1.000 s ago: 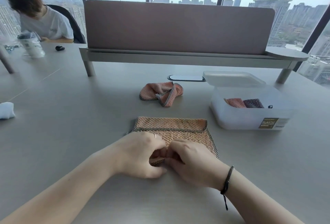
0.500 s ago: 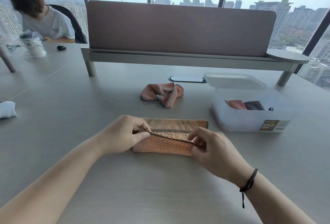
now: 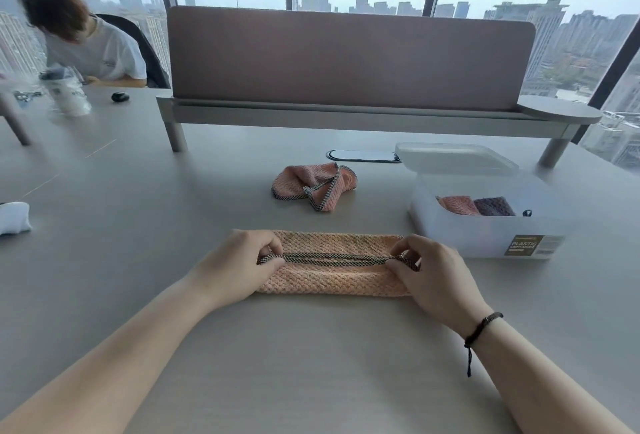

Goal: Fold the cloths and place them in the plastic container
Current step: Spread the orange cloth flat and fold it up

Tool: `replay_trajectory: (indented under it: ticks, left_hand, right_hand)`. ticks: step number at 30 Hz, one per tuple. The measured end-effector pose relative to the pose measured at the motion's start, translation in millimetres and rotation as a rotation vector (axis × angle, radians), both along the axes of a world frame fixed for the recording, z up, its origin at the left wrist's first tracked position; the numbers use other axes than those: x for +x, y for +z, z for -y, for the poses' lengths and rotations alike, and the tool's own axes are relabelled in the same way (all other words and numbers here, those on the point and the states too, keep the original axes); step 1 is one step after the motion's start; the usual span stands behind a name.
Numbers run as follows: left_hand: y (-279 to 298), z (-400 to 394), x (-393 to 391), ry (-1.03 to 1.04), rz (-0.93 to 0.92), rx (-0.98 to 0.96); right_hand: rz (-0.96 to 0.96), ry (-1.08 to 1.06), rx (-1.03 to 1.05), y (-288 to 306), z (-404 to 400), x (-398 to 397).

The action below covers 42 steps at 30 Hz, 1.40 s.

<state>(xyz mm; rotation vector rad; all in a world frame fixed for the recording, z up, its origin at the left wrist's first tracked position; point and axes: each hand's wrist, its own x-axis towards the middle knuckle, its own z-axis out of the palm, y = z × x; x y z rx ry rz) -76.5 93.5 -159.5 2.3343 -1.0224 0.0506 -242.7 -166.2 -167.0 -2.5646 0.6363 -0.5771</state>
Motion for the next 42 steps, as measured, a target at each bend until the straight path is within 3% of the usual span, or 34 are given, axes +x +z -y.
replay_trajectory:
  ticks: [7, 10, 14, 17, 20, 22, 25, 27, 31, 37, 42]
  left_hand:
    - [-2, -1, -1, 0.022, 0.068, -0.032]
    - [-2, 0, -10, 0.108, 0.253, 0.032]
    - [0, 8, -32, 0.097, 0.477, 0.056]
    - [-6, 16, -35, 0.072, 0.470, 0.166]
    - [-5, 15, -31, 0.102, 0.469, 0.224]
    - [0, 15, -26, 0.097, 0.445, 0.260]
    - [1, 18, -11, 0.007, 0.200, 0.343]
    - [-2, 23, -3, -0.074, 0.044, 0.393]
    - [-11, 31, -1, -0.188, 0.013, 0.458]
    - [-11, 38, 3, -0.247, 0.084, 0.562]
    - [-13, 37, 3, -0.244, 0.095, 0.494]
  right_hand:
    - [-0.033, 0.001, -0.089, 1, -6, -2]
    - [-0.037, -0.001, -0.140, 2, -8, -2]
    - [0.135, 0.075, -0.187, 10, -8, 4]
    - [-0.049, 0.234, -0.252, 14, -6, 15]
    - [-0.146, 0.198, -0.264, 18, -8, 17]
    - [-0.160, 0.226, -0.138, 27, -10, 13]
    - [-0.435, 0.491, 0.315, 43, -24, 4]
    - [-0.389, 0.568, 0.407, 42, -29, 5]
    - [-0.019, 0.328, 0.080, 21, -18, 23]
    - [-0.294, 0.525, -0.218, 2, -12, 34]
    - [-0.366, 0.552, -0.242, 1, -22, 31]
